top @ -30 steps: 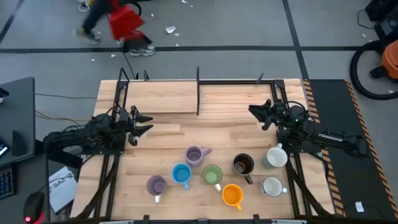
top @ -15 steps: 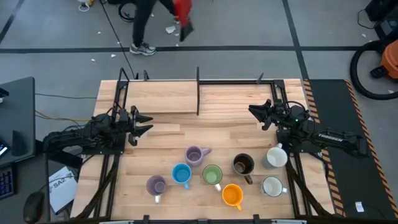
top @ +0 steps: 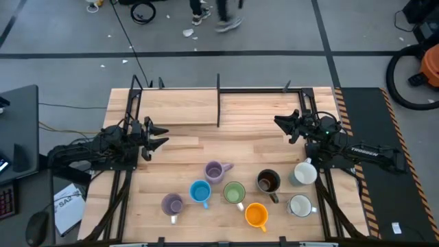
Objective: Place coffee mugs
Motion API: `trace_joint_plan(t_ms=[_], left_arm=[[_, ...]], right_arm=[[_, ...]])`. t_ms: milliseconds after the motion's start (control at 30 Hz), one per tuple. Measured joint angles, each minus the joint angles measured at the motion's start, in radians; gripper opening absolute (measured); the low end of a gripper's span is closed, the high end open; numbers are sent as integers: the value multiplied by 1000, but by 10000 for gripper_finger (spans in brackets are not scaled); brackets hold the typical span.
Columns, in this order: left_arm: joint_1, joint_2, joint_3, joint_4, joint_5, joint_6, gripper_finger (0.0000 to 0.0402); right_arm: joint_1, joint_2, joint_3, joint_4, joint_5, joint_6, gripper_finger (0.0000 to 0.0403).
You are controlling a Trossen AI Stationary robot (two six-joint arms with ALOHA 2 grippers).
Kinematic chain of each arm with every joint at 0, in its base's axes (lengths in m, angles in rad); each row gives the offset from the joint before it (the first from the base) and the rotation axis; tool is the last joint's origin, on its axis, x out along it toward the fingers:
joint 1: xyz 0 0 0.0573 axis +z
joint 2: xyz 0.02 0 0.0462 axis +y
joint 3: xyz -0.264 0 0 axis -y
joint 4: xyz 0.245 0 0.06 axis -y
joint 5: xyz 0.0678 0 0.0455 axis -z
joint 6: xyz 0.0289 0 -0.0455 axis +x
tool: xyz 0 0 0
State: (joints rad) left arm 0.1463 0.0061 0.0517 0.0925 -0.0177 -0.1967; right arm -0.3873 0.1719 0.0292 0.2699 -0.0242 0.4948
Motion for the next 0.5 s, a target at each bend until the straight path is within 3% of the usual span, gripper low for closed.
trace_joint_plan(t_ms=[500], left_arm=[[0,0,0,5,0,-60,181]], right_arm=[[0,0,0,0,0,0,112]])
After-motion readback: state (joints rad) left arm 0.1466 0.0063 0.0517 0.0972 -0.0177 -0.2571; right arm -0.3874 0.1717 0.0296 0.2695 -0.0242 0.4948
